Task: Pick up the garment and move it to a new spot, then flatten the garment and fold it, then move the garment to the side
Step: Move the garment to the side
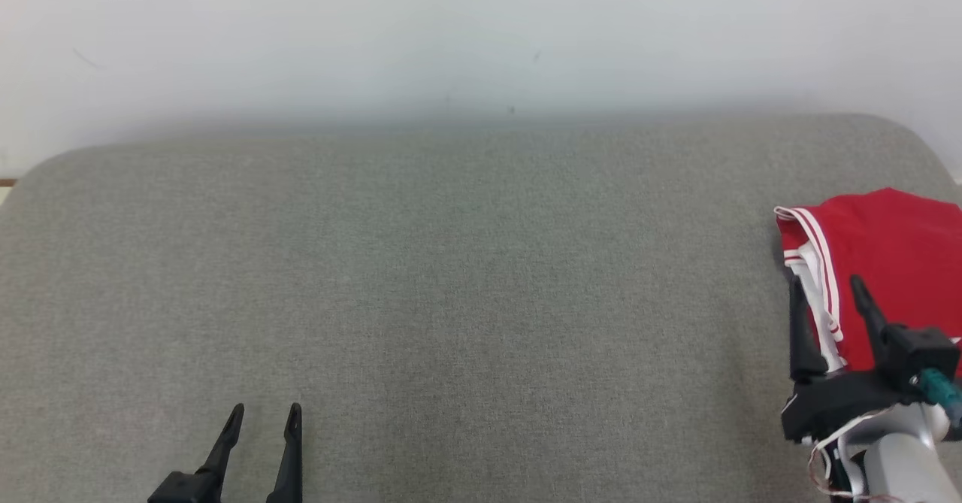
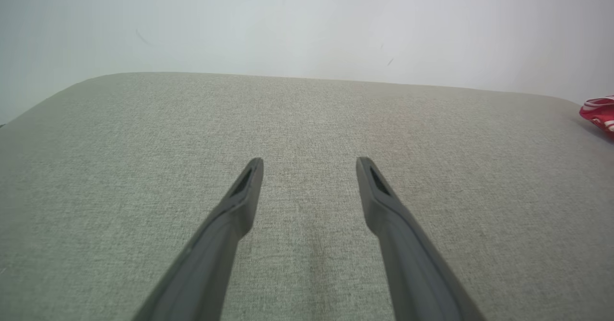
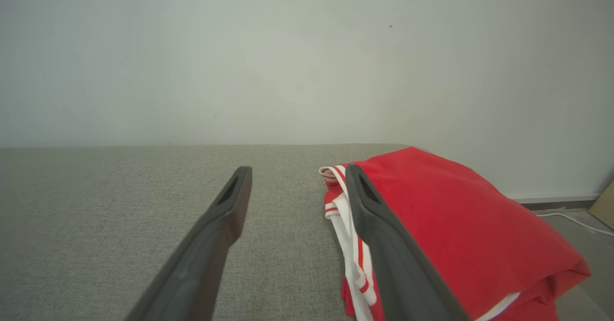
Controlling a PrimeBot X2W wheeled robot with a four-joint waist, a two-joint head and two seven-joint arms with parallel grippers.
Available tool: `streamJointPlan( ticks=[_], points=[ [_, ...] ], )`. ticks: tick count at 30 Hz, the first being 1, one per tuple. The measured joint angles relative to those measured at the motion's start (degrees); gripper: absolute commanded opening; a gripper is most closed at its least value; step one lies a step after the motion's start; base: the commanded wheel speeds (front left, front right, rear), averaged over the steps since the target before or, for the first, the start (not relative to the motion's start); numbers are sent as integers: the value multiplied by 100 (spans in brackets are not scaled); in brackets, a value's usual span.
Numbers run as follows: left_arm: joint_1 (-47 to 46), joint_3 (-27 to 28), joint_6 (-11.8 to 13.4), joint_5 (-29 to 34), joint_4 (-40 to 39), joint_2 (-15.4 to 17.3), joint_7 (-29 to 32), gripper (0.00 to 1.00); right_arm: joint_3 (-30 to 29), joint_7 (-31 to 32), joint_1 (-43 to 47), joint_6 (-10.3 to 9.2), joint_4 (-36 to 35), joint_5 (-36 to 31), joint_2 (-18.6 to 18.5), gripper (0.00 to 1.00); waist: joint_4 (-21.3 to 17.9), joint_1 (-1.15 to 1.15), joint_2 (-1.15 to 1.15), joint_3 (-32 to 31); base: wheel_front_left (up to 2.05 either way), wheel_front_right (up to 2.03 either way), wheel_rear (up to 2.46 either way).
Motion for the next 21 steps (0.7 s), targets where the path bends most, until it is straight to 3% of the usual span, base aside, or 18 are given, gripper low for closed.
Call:
streamJointPlan(
  ticks=[21],
  points=[
    [324,188,158,162,-13,1,0,100,531,0,1127,0,-492,142,576,100,411,1,0,-569,0,0,0]
  ],
)
